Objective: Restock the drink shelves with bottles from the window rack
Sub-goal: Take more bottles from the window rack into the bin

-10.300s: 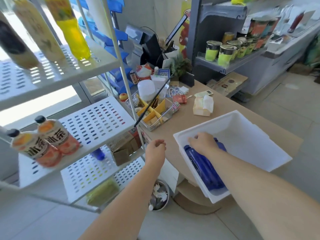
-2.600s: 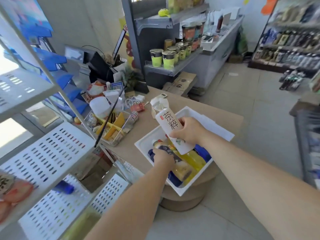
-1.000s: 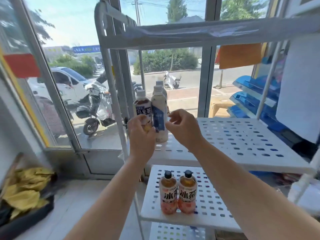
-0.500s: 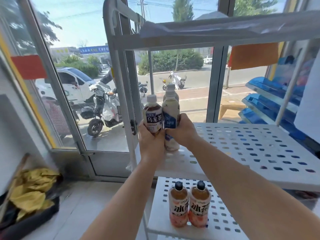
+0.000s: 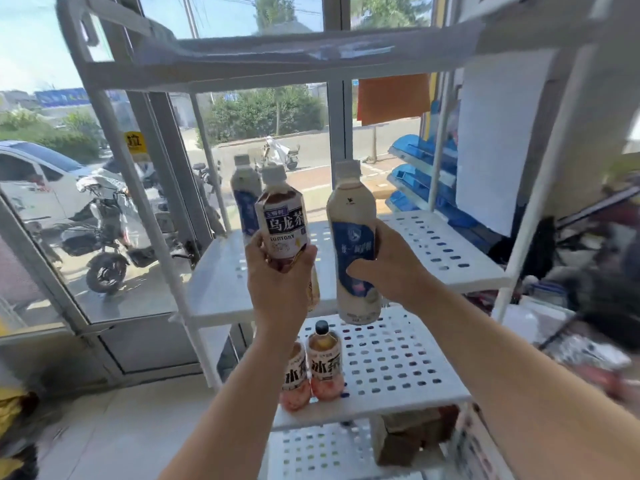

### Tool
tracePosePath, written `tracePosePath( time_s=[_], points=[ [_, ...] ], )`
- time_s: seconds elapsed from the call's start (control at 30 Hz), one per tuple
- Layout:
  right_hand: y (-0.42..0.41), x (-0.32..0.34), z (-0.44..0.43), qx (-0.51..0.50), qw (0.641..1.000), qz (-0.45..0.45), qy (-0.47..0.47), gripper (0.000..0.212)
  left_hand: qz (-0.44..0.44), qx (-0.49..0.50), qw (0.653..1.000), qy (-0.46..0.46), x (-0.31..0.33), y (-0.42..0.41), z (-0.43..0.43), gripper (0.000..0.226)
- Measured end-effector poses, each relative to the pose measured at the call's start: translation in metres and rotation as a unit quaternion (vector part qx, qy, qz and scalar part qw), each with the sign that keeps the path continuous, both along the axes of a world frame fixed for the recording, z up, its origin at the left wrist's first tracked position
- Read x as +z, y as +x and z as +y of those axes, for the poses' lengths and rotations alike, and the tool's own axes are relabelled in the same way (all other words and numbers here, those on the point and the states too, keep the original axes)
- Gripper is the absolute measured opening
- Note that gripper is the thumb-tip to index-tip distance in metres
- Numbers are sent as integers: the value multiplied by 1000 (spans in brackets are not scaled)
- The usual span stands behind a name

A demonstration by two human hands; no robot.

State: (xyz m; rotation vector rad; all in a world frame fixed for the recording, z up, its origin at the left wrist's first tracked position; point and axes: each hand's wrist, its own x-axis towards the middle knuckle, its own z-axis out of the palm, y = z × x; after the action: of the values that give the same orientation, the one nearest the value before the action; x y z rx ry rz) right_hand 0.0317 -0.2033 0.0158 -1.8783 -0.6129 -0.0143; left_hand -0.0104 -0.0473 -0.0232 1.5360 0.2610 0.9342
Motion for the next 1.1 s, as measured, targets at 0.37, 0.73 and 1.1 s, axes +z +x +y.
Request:
tracePosePath(
  time_s=[0.37,0.73,1.1],
  points=[
    [-108,-55,-200,-131,986,96,41,39,97,-189,977,-37,-57,-69,-206,51],
    [-203,-147,-367,-348,915,202,20,48,216,-351,910,-33,-131,-138,-367,50],
    [-231,-254,-450,-374,808,381,-247,33,374,-372,846,-83,-195,-157,-433,55]
  ],
)
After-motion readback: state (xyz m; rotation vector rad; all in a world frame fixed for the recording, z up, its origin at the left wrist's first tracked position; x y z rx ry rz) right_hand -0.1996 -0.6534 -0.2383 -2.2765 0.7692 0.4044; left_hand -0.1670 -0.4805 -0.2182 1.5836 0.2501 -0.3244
